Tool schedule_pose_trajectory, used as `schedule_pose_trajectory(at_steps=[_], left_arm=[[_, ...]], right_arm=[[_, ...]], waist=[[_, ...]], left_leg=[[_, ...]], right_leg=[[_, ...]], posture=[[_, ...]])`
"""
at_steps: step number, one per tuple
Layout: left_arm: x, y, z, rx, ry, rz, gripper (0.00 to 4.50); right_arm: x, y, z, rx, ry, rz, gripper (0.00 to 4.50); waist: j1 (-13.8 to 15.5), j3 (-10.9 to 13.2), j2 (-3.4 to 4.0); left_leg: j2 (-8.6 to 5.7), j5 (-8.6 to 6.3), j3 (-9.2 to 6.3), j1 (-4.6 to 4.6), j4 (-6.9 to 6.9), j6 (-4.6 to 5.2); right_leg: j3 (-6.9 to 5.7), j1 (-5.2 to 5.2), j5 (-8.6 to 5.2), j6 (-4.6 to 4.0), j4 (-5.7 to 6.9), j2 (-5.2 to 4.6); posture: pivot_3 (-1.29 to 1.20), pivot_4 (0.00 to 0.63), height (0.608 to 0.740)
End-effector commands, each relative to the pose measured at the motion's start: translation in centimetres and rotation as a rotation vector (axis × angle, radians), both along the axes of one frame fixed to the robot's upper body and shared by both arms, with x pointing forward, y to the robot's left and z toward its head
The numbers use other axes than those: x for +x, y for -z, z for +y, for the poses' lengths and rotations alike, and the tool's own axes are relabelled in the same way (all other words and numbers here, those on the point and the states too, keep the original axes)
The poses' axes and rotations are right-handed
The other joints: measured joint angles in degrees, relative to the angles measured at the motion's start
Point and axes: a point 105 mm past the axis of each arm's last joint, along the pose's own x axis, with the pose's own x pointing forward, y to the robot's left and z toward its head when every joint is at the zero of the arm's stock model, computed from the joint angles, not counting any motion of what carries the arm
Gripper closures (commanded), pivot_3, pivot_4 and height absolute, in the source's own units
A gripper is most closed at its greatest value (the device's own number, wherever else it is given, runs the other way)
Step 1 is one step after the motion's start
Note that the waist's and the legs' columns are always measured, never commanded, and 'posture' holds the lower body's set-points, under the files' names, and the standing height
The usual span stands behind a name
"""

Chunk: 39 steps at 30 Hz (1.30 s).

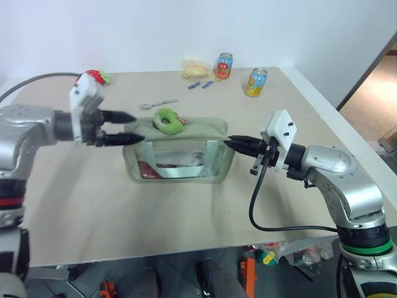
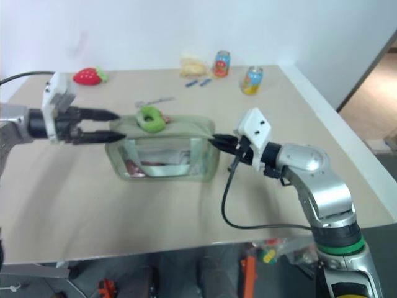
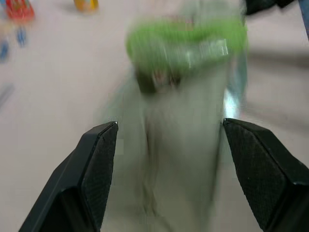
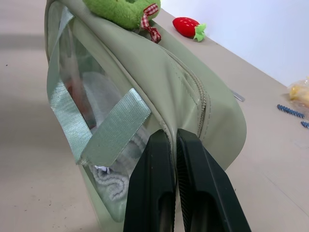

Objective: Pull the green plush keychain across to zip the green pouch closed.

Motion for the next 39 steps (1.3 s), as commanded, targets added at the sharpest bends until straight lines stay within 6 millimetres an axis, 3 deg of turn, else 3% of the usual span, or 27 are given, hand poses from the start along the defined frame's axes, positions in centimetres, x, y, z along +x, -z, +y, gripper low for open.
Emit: schedule_pose_trajectory(at_steps=[1, 6, 9, 15, 16, 17, 21, 24, 27, 30, 32, 36, 39], left_arm=[[-1.0, -0.4, 1.2, -0.023, -0.07, -0.068, 0.89], [-1.4, 2.1, -0.7, -0.117, -0.103, -0.094, 0.89], [-0.8, 2.4, -1.2, -0.177, -0.14, -0.118, 1.68], [0.0, 3.1, -1.6, -0.195, -0.191, -0.154, 3.72], [0.0, 3.1, -1.7, -0.199, -0.191, -0.157, 4.16], [-0.1, 3.0, -1.8, -0.203, -0.19, -0.159, 4.41], [-0.4, 3.1, -2.2, -0.212, -0.172, -0.145, 4.5], [-0.6, 3.3, -2.6, -0.221, -0.157, -0.129, 4.5], [-0.7, 3.4, -3.1, -0.231, -0.141, -0.118, 4.5], [-0.8, 3.5, -3.7, -0.237, -0.126, -0.112, 4.5], [-0.9, 3.6, -4.0, -0.242, -0.124, -0.111, 4.5], [-1.0, 3.6, -4.0, -0.246, -0.143, -0.115, 4.5], [-1.3, 3.7, -4.0, -0.246, -0.143, -0.113, 4.5]], right_arm=[[-0.2, 0.4, 0.5, -0.006, -0.034, 0.015, 4.5], [-0.2, 0.4, 0.7, -0.003, -0.04, 0.016, 4.5], [-0.2, 0.4, 0.6, -0.006, -0.041, 0.016, 4.5], [-0.3, 0.0, 0.5, 0.017, -0.046, 0.047, 4.5], [-0.6, -0.4, 0.7, 0.048, -0.063, 0.065, 3.97], [-0.7, -0.9, 0.8, 0.075, -0.072, 0.077, 3.81], [-2.0, -3.6, 2.0, 0.026, -0.159, -0.02, 2.51], [-3.3, -7.8, 4.4, 0.06, -0.281, -0.103, 1.55], [-3.6, -10.1, 7.1, 0.054, -0.384, -0.198, 0.49], [-2.2, -10.1, 9.3, 0.03, -0.421, -0.241, 0.49], [-1.0, -8.7, 9.9, -0.014, -0.432, -0.234, 0.49], [1.8, -6.3, 9.5, -0.109, -0.388, -0.26, 0.49], [2.8, -6.1, 9.1, -0.119, -0.378, -0.264, 0.49]], waist=[[-0.1, 0.0, 0.01], [0.3, 0.0, -0.03], [0.2, 0.0, -0.06], [0.2, 0.0, -0.06], [0.2, 0.0, -0.06], [0.2, 0.0, -0.06], [0.3, 0.1, -0.01], [0.2, 0.1, 0.09], [0.3, 0.1, 0.07], [0.7, 0.1, 0.0], [1.0, 0.1, 0.0], [1.4, 0.1, 0.0], [1.6, 0.1, 0.0]], left_leg=[[0.01, -0.01, 0.03, 0.03, -0.02, 0.01], [0.03, -0.01, -0.02, 0.03, 0.01, 0.02], [0.03, -0.01, 0.0, 0.07, 0.05, 0.01], [0.07, 0.0, -0.02, 0.11, 0.04, 0.02], [0.07, 0.0, -0.01, 0.1, 0.04, 0.02], [0.07, 0.0, -0.02, 0.09, 0.04, 0.02], [0.05, 0.0, -0.01, 0.03, 0.04, 0.01], [0.04, -0.01, 0.04, 0.02, 0.04, 0.01], [0.06, 0.0, -0.07, 0.04, 0.03, 0.02], [0.08, -0.01, -0.18, 0.0, 0.02, 0.02], [0.04, 0.0, -0.18, -0.08, 0.03, 0.01], [-0.19, -0.01, -0.09, -0.2, 0.04, 0.01], [-0.22, -0.03, -0.06, -0.24, 0.02, -0.02]], right_leg=[[0.01, 0.0, -0.02, -0.03, 0.0, 0.0], [-0.07, 0.03, -0.02, -0.04, -0.01, -0.01], [-0.04, 0.05, 0.01, -0.04, 0.03, 0.01], [0.0, 0.05, 0.04, -0.06, 0.05, 0.12], [0.01, 0.05, 0.04, -0.06, 0.04, 0.12], [0.01, 0.05, 0.04, -0.06, 0.04, 0.12], [0.04, 0.03, 0.05, -0.04, 0.04, 0.11], [0.09, -0.02, 0.07, -0.02, 0.04, 0.11], [-0.01, 0.01, 0.06, -0.04, 0.04, 0.13], [-0.12, 0.06, -0.01, -0.14, 0.02, 0.14], [-0.11, 0.05, -0.01, -0.13, -0.01, 0.1], [-0.07, 0.02, -0.02, 0.09, -0.03, -0.22], [-0.06, -0.01, 0.04, 0.28, -0.04, -0.26]], posture=[[0.0, 0.15, 0.74], [0.0, 0.15, 0.74], [0.0, 0.15, 0.74], [0.0, 0.15, 0.74], [0.0, 0.15, 0.74], [0.0, 0.15, 0.74], [0.0, 0.15, 0.74], [0.0, 0.15, 0.74], [0.0, 0.15, 0.74], [0.0, 0.15, 0.74], [0.0, 0.15, 0.74], [0.0, 0.15, 0.74], [0.0, 0.15, 0.74]])
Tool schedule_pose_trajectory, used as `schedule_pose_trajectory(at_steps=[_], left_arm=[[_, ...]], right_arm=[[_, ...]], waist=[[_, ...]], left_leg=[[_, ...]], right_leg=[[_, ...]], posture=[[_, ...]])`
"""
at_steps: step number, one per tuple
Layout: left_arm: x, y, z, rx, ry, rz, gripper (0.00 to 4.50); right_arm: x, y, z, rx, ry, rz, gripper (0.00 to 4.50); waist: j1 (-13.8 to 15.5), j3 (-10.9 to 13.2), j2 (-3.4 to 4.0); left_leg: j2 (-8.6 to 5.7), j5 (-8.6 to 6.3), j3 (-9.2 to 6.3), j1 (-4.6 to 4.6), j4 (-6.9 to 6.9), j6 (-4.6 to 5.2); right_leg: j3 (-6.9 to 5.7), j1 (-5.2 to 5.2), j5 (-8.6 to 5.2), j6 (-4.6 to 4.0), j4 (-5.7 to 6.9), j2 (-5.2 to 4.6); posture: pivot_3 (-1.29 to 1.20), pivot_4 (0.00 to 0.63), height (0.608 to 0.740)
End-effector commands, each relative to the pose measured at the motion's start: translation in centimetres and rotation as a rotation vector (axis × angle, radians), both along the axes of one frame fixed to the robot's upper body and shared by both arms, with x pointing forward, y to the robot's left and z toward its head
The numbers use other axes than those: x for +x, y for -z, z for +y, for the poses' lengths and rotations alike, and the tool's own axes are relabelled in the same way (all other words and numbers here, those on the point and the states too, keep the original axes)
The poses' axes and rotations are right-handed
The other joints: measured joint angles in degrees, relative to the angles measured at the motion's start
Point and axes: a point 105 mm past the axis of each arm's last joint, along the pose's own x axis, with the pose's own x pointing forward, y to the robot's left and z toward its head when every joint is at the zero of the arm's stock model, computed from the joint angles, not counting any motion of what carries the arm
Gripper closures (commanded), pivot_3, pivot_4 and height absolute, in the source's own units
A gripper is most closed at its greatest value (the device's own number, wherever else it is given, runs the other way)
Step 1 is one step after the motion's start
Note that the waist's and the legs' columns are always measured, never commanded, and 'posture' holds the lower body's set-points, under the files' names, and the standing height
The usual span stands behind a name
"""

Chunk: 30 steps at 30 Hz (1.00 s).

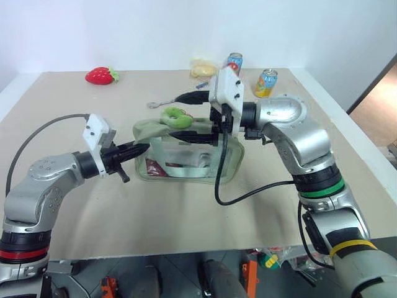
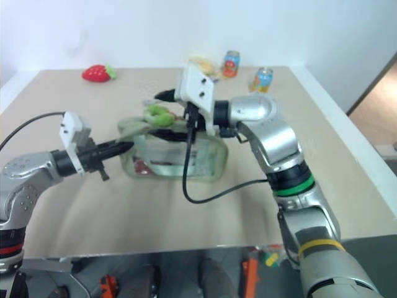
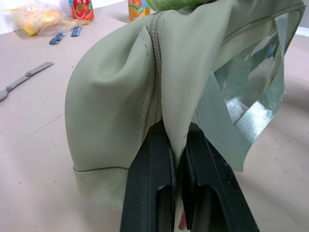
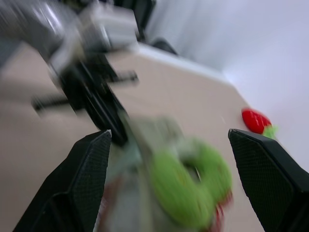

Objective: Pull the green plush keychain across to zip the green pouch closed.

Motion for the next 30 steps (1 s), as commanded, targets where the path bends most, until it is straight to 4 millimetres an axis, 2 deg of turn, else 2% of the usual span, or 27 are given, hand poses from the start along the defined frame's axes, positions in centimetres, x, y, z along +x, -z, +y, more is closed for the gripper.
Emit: schedule_pose_trajectory(at_steps=[1, 3, 4, 14, 20, 22, 30], left_arm=[[-0.7, -0.6, -0.5, -0.005, 0.021, -0.029, 4.5], [-0.7, -0.5, -0.4, -0.001, 0.014, -0.026, 4.5], [-0.7, -0.5, -0.3, 0.0, 0.011, -0.026, 4.5], [0.0, -0.1, -0.2, 0.004, -0.009, -0.014, 4.5], [0.5, 0.1, -0.4, 0.019, -0.011, -0.006, 4.5], [0.9, -0.1, 0.0, -0.005, -0.049, -0.009, 4.5], [1.6, -0.8, 0.7, -0.041, -0.127, -0.038, 4.5]], right_arm=[[0.1, -1.2, 0.0, 0.01, -0.021, -0.058, 0.49], [0.3, -1.0, -0.1, 0.01, -0.021, -0.041, 0.49], [0.3, -0.8, -0.1, 0.004, -0.022, -0.036, 1.02], [-0.6, -1.3, -0.7, 0.069, -0.045, 0.026, 4.41], [-0.8, -1.7, -1.2, 0.099, -0.043, 0.057, 4.46], [-0.5, -1.9, -2.2, 0.116, 0.001, 0.044, 4.46], [1.4, -3.1, -11.5, 0.153, 0.341, -0.022, 4.46]], waist=[[0.1, 0.0, 0.0], [0.4, 0.0, 0.0], [0.5, 0.0, 0.0], [0.5, 0.0, 0.01], [0.5, 0.0, 0.01], [0.5, 0.0, 0.01], [0.7, 0.0, 0.02]], left_leg=[[0.01, -0.01, -0.02, 0.0, 0.0, 0.0], [0.02, -0.02, -0.05, 0.01, -0.04, 0.01], [0.04, -0.02, -0.08, 0.02, -0.05, 0.01], [0.05, -0.01, -0.1, 0.06, -0.02, 0.01], [0.04, -0.01, -0.1, 0.06, -0.02, 0.01], [0.04, -0.01, -0.1, 0.06, -0.01, 0.01], [-0.05, -0.01, -0.06, 0.04, 0.03, 0.01]], right_leg=[[-0.01, 0.0, -0.02, -0.01, 0.0, 0.0], [-0.04, 0.0, -0.04, -0.04, 0.01, 0.02], [-0.05, 0.0, -0.05, -0.06, 0.02, 0.05], [-0.08, 0.02, -0.03, -0.06, 0.03, 0.06], [-0.08, 0.03, -0.03, -0.06, 0.04, 0.06], [-0.08, 0.03, -0.02, -0.05, 0.04, 0.06], [-0.06, 0.05, -0.03, -0.04, 0.03, -0.04]], posture=[[0.0, 0.15, 0.74], [0.0, 0.15, 0.74], [0.0, 0.15, 0.74], [0.0, 0.15, 0.74], [0.0, 0.15, 0.74], [0.0, 0.15, 0.74], [0.0, 0.15, 0.74]])
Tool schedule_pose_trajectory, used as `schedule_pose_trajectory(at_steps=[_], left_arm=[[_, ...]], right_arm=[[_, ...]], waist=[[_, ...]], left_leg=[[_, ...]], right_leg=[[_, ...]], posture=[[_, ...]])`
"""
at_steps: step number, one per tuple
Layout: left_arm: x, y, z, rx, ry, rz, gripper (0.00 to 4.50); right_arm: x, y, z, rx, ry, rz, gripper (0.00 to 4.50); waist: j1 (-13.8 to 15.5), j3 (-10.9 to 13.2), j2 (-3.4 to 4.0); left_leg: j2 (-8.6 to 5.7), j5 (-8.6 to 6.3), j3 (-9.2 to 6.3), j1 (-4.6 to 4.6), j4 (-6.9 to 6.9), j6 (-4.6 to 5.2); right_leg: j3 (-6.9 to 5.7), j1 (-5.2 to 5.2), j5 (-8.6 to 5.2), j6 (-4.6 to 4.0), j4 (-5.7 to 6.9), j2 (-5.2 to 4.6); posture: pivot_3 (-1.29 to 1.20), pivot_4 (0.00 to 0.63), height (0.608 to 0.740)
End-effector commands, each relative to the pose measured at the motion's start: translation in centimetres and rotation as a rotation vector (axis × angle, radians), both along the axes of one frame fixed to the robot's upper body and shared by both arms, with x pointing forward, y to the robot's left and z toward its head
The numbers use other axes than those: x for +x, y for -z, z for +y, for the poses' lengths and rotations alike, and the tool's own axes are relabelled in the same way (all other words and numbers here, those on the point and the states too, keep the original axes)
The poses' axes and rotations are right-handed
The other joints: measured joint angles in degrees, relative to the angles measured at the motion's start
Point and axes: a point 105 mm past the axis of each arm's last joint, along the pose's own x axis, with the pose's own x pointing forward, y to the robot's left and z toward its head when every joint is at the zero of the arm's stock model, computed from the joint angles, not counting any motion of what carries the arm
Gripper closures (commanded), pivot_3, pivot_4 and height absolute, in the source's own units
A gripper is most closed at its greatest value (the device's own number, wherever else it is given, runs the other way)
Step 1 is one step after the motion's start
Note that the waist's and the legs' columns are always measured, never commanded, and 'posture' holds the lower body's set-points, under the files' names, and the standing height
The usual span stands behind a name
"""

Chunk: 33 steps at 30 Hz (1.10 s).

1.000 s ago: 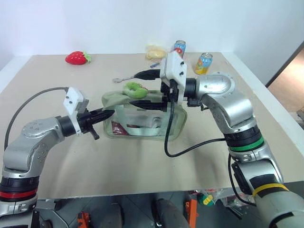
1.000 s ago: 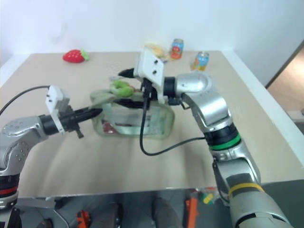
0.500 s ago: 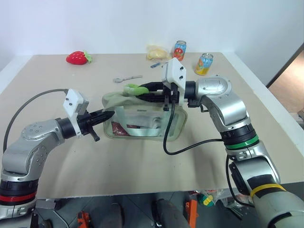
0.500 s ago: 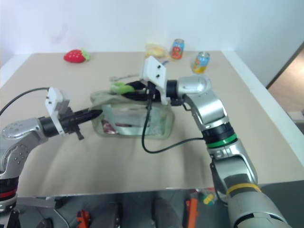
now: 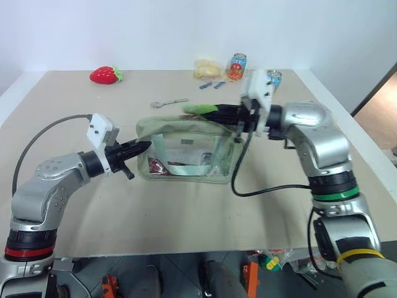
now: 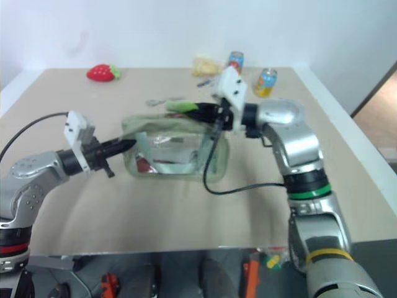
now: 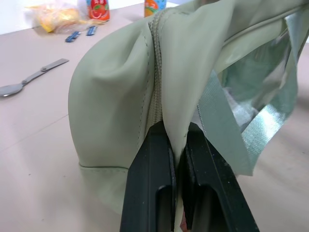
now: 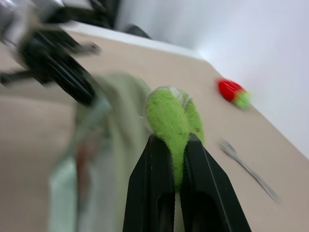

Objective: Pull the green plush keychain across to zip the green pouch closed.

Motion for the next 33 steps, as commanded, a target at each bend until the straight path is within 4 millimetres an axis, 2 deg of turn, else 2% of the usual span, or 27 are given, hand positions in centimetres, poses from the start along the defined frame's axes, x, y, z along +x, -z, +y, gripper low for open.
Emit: schedule_pose_trajectory(at_steps=[1, 6, 8, 10, 13, 15, 17, 19, 21, 23, 26, 29, 30, 31, 32, 33], left_arm=[[0.5, -1.1, 0.7, -0.016, -0.057, -0.045, 4.5], [0.3, -1.4, 0.5, -0.018, -0.063, -0.067, 4.5], [-0.2, -1.5, 0.1, -0.022, -0.047, -0.072, 4.5], [-0.5, -1.5, -0.1, -0.029, -0.042, -0.069, 4.5], [-0.6, -1.0, -0.5, -0.034, -0.041, -0.057, 4.5], [-0.5, -0.9, -0.8, -0.036, -0.036, -0.054, 4.5], [-0.1, -1.1, -1.0, -0.048, -0.038, -0.058, 4.5], [0.1, -1.2, -1.1, -0.045, -0.039, -0.065, 4.5], [0.3, -1.2, -1.3, -0.048, -0.04, -0.069, 4.5], [0.4, -1.2, -1.4, -0.049, -0.043, -0.07, 4.5], [0.3, -0.9, -1.2, -0.029, -0.04, -0.056, 4.5], [0.2, -0.1, -1.0, 0.029, -0.027, -0.042, 4.5], [0.2, -0.2, -0.9, -0.002, -0.031, -0.023, 4.5], [0.2, -0.3, -0.7, -0.024, -0.032, -0.012, 4.5], [0.2, -0.5, -0.7, -0.049, -0.023, 0.007, 3.73], [0.1, -0.6, -0.7, -0.064, -0.013, 0.017, 3.54]], right_arm=[[0.0, -2.1, -4.0, 0.026, 0.134, -0.077, 4.46], [0.4, -1.4, -11.3, -0.03, 0.418, -0.084, 4.46], [-0.5, -0.1, -13.4, -0.06, 0.498, -0.033, 4.46], [-2.0, 3.0, -12.0, -0.092, 0.457, 0.061, 4.46], [-3.8, 10.3, -7.0, -0.132, 0.346, 0.229, 4.46], [-3.8, 14.5, -4.9, -0.175, 0.356, 0.276, 4.46], [-3.2, 17.0, -3.7, -0.183, 0.362, 0.314, 4.46], [-1.7, 18.0, -3.2, -0.195, 0.39, 0.284, 4.46], [0.9, 17.3, -3.2, -0.179, 0.451, 0.2, 4.46], [2.5, 15.5, -3.4, -0.143, 0.483, 0.121, 4.46], [3.3, 12.6, -4.2, -0.088, 0.492, 0.05, 4.46], [3.1, 10.0, -5.0, -0.013, 0.474, 0.029, 4.46], [2.4, 8.5, -5.2, 0.048, 0.439, 0.071, 4.15], [1.6, 7.3, -5.3, 0.083, 0.395, 0.1, 4.15], [0.7, 6.3, -5.6, 0.096, 0.362, 0.102, 3.82], [0.0, 5.6, -5.9, 0.102, 0.344, 0.11, 3.61]], waist=[[-0.1, 0.0, 0.0], [-0.1, 0.0, 0.01], [-0.2, 0.0, 0.02], [-0.1, 0.0, 0.0], [-0.5, 0.0, -0.01], [-0.8, 0.0, -0.02], [-0.9, 0.0, 0.06], [-1.2, 0.0, -0.09], [-1.9, -0.1, -0.33], [-2.1, 0.0, -0.35], [-2.1, 0.0, -0.36], [-2.0, 0.0, -0.36], [-2.0, 0.0, -0.35], [-1.9, 0.0, -0.31], [-1.8, 0.0, -0.3], [-1.7, 0.0, -0.29]], left_leg=[[0.0, 0.0, 0.0, 0.01, 0.0, 0.0], [0.05, 0.0, -0.02, 0.06, -0.01, 0.0], [0.03, 0.0, 0.04, 0.05, -0.01, 0.0], [0.03, 0.0, 0.04, 0.03, -0.02, 0.0], [0.11, -0.07, 0.02, 0.1, -0.08, 0.09], [0.17, -0.07, 0.0, 0.16, -0.07, 0.08], [0.19, -0.03, -0.03, 0.25, -0.05, 0.01], [0.16, 0.06, -0.01, 0.39, 0.09, -0.02], [0.16, 0.09, -0.05, 0.5, 0.15, 0.0], [0.08, 0.12, -0.04, 0.59, 0.2, 0.0], [-0.03, 0.41, 0.04, 0.54, 0.17, -0.01], [-0.03, 0.47, 0.1, 0.39, 0.17, 0.01], [-0.03, 0.47, 0.11, 0.37, 0.17, 0.01], [-0.03, 0.47, 0.12, 0.36, 0.16, 0.01], [-0.06, 0.47, 0.12, 0.27, 0.11, 0.0], [-0.09, 0.46, 0.11, 0.18, 0.05, 0.0]], right_leg=[[0.0, 0.0, 0.0, 0.0, 0.0, 0.01], [0.0, 0.02, -0.02, -0.03, 0.01, 0.08], [0.07, 0.0, -0.01, -0.02, 0.01, 0.07], [0.08, 0.0, 0.01, 0.04, 0.0, 0.06], [0.11, 0.03, -0.12, 0.08, 0.01, 0.16], [0.14, 0.03, -0.1, 0.08, 0.04, 0.26], [0.14, 0.04, -0.03, 0.0, 0.09, 0.32], [0.18, 0.12, 0.01, -0.21, 0.07, 0.35], [0.19, 0.24, -0.02, -0.29, -0.01, 0.38], [0.29, 0.3, 0.0, -0.41, -0.08, 0.37], [0.54, 0.31, 0.03, -0.42, -0.09, 0.37], [0.65, 0.27, 0.08, -0.34, -0.09, 0.39], [0.68, 0.26, 0.12, -0.27, -0.08, 0.4], [0.69, 0.26, 0.13, -0.24, -0.08, 0.4], [0.77, 0.21, 0.25, -0.05, -0.08, 0.39], [0.84, 0.14, 0.35, 0.12, -0.07, 0.4]], posture=[[0.0, 0.15, 0.74], [0.0, 0.15, 0.74], [0.0, 0.15, 0.74], [0.0, 0.15, 0.74], [0.0, 0.15, 0.74], [0.0, 0.15, 0.74], [0.0, 0.15, 0.74], [0.0, 0.15, 0.74], [0.0, 0.15, 0.74], [0.0, 0.15, 0.74], [0.0, 0.15, 0.74], [0.0, 0.15, 0.74], [0.0, 0.15, 0.74], [0.0, 0.15, 0.74], [0.0, 0.15, 0.74], [0.0, 0.15, 0.74]])
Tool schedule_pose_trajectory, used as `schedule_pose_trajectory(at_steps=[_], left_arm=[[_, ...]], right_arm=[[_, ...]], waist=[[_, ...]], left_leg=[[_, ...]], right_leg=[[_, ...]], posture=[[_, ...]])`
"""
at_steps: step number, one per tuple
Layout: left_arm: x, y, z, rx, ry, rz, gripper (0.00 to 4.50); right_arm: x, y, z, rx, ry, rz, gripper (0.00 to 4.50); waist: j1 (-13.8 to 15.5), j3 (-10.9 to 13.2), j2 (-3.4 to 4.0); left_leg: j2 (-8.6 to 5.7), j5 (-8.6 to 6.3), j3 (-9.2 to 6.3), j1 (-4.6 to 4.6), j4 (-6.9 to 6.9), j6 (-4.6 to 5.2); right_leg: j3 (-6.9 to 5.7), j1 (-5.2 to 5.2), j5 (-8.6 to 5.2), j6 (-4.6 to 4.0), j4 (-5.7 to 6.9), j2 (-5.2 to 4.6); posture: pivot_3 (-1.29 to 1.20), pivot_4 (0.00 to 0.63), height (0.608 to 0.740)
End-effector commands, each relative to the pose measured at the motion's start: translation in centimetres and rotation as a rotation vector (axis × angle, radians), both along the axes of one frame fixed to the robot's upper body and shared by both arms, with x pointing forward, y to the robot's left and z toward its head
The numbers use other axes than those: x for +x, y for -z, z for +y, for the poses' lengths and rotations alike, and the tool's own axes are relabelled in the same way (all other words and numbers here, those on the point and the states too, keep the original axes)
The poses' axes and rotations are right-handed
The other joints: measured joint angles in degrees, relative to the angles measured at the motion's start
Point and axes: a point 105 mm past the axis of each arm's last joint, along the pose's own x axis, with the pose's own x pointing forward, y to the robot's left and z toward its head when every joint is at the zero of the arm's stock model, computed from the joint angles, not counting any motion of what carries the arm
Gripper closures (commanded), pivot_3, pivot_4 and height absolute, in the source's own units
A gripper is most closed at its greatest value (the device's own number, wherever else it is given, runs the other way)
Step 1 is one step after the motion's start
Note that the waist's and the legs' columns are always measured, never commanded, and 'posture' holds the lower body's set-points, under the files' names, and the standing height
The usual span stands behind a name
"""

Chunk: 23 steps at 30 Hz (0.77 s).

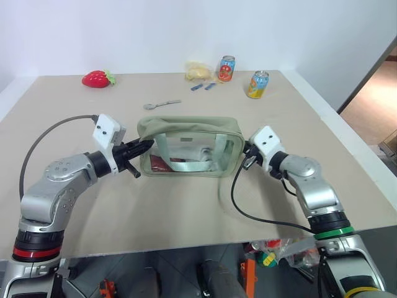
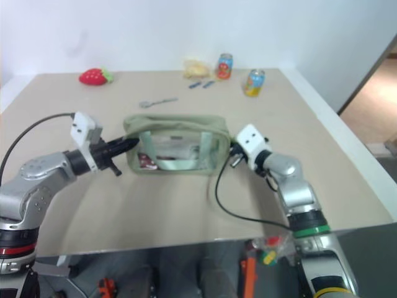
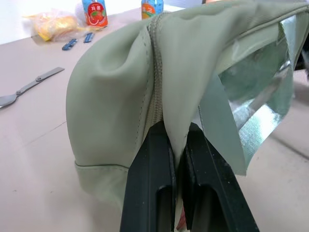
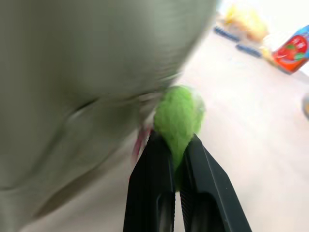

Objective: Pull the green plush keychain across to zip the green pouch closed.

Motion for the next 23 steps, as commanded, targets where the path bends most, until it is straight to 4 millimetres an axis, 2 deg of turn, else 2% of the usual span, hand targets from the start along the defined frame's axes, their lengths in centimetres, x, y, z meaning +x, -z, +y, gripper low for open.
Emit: schedule_pose_trajectory(at_steps=[1, 9, 11, 14, 16, 19, 23], left_arm=[[-0.2, -1.0, 0.4, -0.051, 0.019, 0.013, 3.21], [-0.7, -3.8, 2.6, -0.138, 0.011, -0.011, 0.44], [-0.9, -4.8, 3.6, -0.182, -0.014, -0.028, 0.01], [-1.3, -5.6, 4.9, -0.235, -0.07, -0.044, 0.01], [-1.7, -4.7, 6.4, -0.204, -0.158, -0.073, 0.01], [-1.8, -0.8, 8.7, -0.002, -0.359, -0.07, 0.01], [-2.5, 2.9, 8.8, 0.061, -0.423, -0.05, 0.01]], right_arm=[[-2.6, -5.0, -0.7, 0.073, -0.089, -0.057, 3.25], [-6.7, -7.3, -3.7, 0.263, -0.113, 0.019, 0.49], [-7.5, -7.2, -4.1, 0.3, -0.114, 0.047, 0.02], [-8.5, -6.2, -4.2, 0.298, -0.096, 0.094, 0.02], [-9.1, -5.0, -4.3, 0.288, -0.054, 0.103, 0.02], [-9.3, -3.0, -4.3, 0.289, 0.046, 0.087, 0.02], [-10.0, 0.7, -4.0, 0.307, 0.13, 0.1, 0.02]], waist=[[0.1, 0.0, 0.01], [0.2, 0.0, 0.06], [0.2, 0.1, 0.09], [0.2, 0.1, 0.08], [0.1, 0.0, 0.09], [-0.1, 0.0, 0.11], [0.1, 0.0, 0.08]], left_leg=[[-0.01, -0.04, -0.02, -0.08, -0.08, 0.03], [0.13, -0.49, -0.22, -0.13, -0.18, 0.16], [0.13, -0.5, -0.19, -0.12, -0.19, 0.15], [0.14, -0.49, -0.2, -0.08, -0.16, 0.15], [0.14, -0.49, -0.22, -0.06, -0.15, 0.15], [0.16, -0.5, -0.08, 0.06, -0.17, 0.13], [0.16, -0.46, -0.1, 0.0, -0.13, 0.06]], right_leg=[[0.02, -0.08, 0.04, 0.11, 0.0, 0.03], [-0.17, -0.14, -0.37, -0.07, 0.02, 0.23], [-0.15, -0.15, -0.37, -0.07, 0.03, 0.23], [-0.18, -0.12, -0.36, -0.06, 0.03, 0.23], [-0.2, -0.1, -0.4, -0.12, 0.03, 0.23], [-0.05, -0.08, -0.49, -0.28, 0.04, 0.22], [-0.04, -0.12, -0.49, -0.28, 0.05, 0.21]], posture=[[0.0, 0.15, 0.74], [0.0, 0.15, 0.74], [0.0, 0.15, 0.74], [0.0, 0.15, 0.74], [0.0, 0.15, 0.74], [0.0, 0.15, 0.74], [0.0, 0.15, 0.74]])
